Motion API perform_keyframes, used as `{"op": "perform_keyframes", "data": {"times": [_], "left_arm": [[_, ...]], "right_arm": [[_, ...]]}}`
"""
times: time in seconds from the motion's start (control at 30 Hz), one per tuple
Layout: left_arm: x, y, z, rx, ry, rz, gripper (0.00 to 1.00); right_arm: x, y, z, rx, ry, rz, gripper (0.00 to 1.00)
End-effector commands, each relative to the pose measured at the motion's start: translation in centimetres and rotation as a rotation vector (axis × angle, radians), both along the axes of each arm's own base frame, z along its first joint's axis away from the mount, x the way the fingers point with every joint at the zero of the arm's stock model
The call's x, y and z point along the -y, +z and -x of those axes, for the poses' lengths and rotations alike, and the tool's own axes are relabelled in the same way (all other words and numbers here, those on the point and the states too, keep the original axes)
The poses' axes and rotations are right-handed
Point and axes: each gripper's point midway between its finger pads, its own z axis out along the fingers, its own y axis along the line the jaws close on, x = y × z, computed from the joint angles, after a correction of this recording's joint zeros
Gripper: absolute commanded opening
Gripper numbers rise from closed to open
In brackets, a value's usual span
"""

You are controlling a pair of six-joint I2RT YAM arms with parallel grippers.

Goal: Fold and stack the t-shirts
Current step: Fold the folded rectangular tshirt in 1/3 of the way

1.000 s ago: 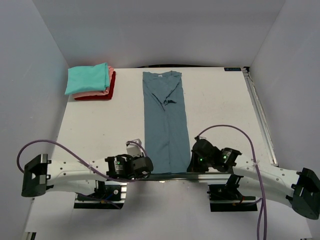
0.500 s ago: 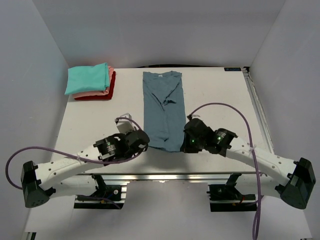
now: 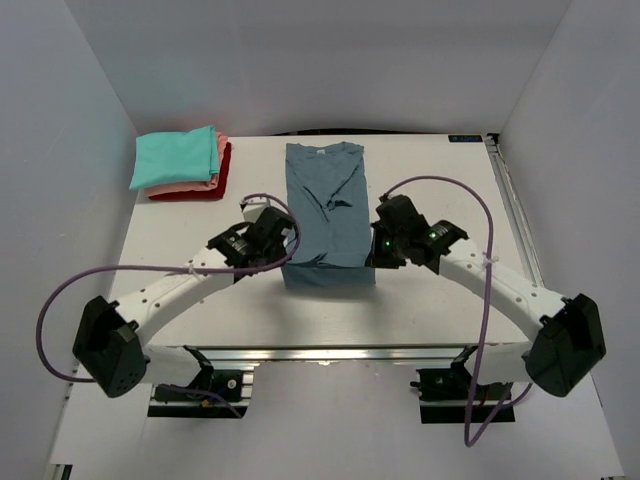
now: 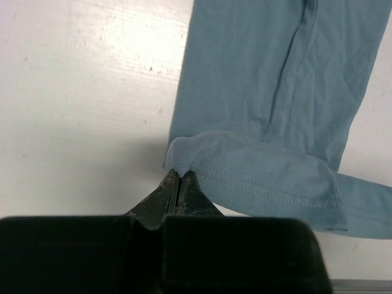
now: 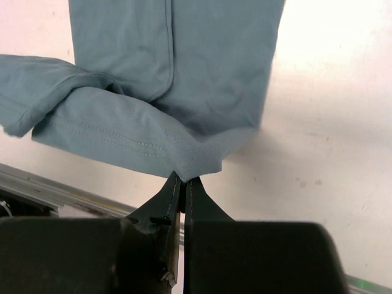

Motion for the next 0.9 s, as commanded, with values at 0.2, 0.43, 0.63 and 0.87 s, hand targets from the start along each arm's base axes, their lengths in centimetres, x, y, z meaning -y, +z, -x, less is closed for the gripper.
{"op": "perform_keyframes", "data": {"times": [0.2,0.43,0.63,0.87], "left_arm": [[-1.1,0.3,-6.5,-0.030,-0.066,-0.045,0.00],[-0.8,-0.3,-10.5,-0.064,-0.121,-0.075,0.00],[-0.9,-1.1,-13.3,-0.081,-0.132,-0.068,0.00],[-1.4,-2.0,-16.0,-0.097,-0.138,-0.074,0.00]], "right_arm": [[0.3,1.8,-6.4,0.068,0.001,0.011,0.00],[1.0,1.2,-9.7,0.055,-0.018,0.016,0.00],[0.8,0.5,-12.3,0.044,-0.008,0.013,0.00],[0.8,-0.3,-14.7,0.034,-0.009,0.014,0.00]]}}
